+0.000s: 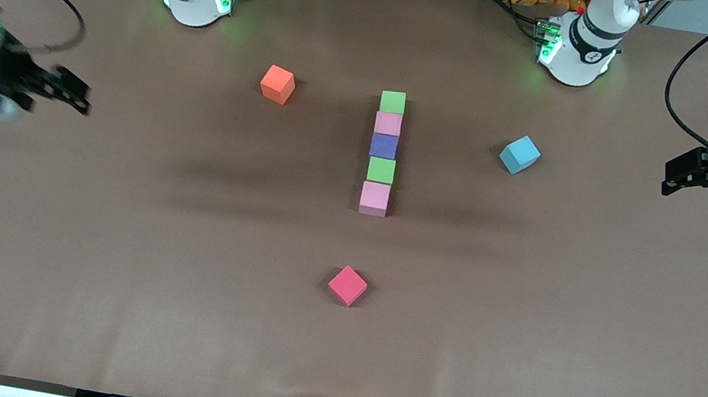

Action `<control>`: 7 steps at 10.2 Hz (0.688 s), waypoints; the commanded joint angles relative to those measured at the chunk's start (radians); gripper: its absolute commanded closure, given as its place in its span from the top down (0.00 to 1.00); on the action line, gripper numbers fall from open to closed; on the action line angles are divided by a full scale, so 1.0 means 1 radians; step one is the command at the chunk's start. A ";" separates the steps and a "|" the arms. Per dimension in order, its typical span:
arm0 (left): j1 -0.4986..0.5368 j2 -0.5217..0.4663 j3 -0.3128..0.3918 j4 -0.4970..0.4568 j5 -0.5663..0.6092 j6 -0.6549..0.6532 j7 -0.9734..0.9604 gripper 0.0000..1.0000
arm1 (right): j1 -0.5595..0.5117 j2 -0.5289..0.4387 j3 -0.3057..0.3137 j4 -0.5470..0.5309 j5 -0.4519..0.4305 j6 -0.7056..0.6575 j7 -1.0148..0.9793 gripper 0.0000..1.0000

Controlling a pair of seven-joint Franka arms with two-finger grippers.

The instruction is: Arrange blocks into number 1

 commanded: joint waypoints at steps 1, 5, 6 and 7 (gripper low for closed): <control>-0.001 -0.011 -0.003 0.000 0.007 -0.002 -0.009 1.00 | -0.008 0.020 -0.034 0.100 -0.018 -0.077 0.008 1.00; -0.003 -0.011 -0.003 0.003 0.010 -0.002 -0.008 1.00 | 0.003 0.022 -0.039 0.177 -0.089 -0.138 0.002 1.00; -0.003 -0.011 -0.005 0.003 0.009 -0.002 -0.011 1.00 | 0.004 0.022 -0.040 0.177 -0.090 -0.138 0.000 1.00; -0.003 -0.011 -0.003 0.015 0.007 -0.002 -0.009 1.00 | 0.006 0.022 -0.040 0.177 -0.090 -0.137 0.000 1.00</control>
